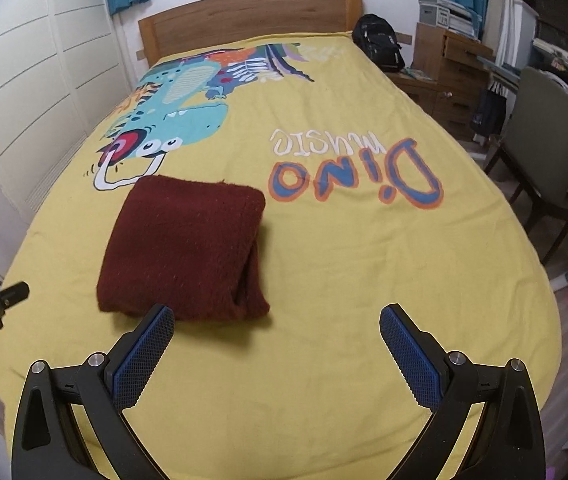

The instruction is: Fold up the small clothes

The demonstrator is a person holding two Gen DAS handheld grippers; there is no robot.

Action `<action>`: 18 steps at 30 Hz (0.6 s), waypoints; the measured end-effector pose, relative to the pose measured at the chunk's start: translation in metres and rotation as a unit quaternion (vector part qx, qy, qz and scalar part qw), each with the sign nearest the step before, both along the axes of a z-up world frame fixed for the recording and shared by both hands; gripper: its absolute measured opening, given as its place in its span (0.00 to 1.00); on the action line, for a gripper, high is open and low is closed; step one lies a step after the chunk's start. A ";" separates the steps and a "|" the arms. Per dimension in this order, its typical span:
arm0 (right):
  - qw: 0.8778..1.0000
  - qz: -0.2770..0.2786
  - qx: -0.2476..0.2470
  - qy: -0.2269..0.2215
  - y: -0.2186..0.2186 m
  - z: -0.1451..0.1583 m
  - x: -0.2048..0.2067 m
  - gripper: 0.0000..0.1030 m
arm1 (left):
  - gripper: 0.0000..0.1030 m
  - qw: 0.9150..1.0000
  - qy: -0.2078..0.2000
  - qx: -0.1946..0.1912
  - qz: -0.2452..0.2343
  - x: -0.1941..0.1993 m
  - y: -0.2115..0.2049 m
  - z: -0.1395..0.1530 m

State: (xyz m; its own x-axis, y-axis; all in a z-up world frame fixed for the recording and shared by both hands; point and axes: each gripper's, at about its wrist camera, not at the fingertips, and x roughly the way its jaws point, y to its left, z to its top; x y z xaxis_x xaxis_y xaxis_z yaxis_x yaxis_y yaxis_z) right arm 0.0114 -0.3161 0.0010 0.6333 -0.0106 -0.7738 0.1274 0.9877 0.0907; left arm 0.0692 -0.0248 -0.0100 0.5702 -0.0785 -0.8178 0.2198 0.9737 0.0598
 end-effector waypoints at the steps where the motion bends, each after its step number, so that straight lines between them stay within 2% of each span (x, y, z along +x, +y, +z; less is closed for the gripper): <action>1: 1.000 -0.001 0.000 0.001 -0.001 0.001 -0.004 0.99 | 0.99 1.000 0.004 -0.004 -0.001 -0.002 0.003 -0.002; 8: 1.000 -0.006 -0.016 0.003 0.000 0.004 -0.022 0.99 | 0.99 1.000 0.011 -0.007 0.004 -0.023 0.012 -0.008; 18: 1.000 -0.009 -0.018 0.007 -0.001 0.004 -0.031 0.99 | 0.99 1.000 0.010 -0.001 0.011 -0.027 0.022 -0.009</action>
State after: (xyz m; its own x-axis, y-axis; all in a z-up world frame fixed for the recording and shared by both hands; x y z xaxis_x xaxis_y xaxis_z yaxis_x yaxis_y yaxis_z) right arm -0.0193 -0.3168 0.0054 0.6223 -0.0504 -0.7812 0.1464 0.9878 0.0529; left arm 0.0418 -0.0030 -0.0186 0.5549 -0.0674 -0.8292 0.1989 0.9786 0.0535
